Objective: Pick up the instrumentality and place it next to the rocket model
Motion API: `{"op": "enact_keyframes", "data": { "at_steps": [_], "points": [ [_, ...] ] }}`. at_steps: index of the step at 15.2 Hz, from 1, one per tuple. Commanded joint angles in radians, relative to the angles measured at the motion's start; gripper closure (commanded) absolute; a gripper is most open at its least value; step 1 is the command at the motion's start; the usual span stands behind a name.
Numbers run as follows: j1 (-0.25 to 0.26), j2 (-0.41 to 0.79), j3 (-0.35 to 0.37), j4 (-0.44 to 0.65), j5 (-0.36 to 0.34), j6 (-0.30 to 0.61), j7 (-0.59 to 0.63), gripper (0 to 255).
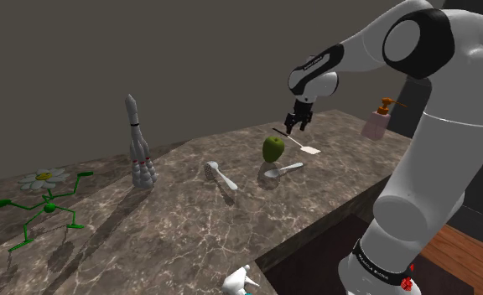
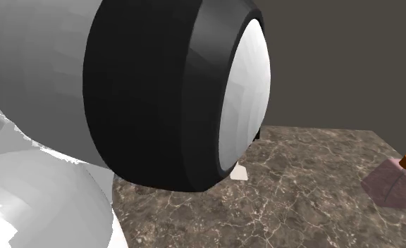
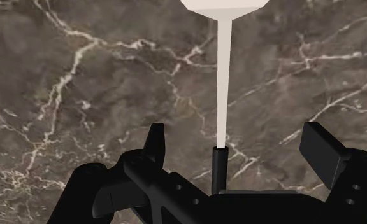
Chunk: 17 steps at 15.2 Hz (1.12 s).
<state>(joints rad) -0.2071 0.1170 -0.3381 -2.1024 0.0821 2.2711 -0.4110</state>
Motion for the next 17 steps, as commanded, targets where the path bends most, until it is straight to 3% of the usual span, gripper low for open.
{"op": "enact_keyframes", "data": {
  "at_steps": [1, 5, 13, 14, 17],
  "points": [
    [-0.002, 0.019, 0.001, -0.004, 0.010, 0.024, -0.007, 0],
    [-0.005, 0.060, 0.006, -0.020, 0.031, 0.077, -0.021, 0],
    [-0.005, 0.059, 0.006, -0.020, 0.031, 0.077, -0.021, 0],
    [-0.005, 0.059, 0.006, -0.020, 0.031, 0.077, -0.021, 255],
    [-0.005, 0.059, 0.006, -0.020, 0.031, 0.077, -0.021, 255]
  ]
}}
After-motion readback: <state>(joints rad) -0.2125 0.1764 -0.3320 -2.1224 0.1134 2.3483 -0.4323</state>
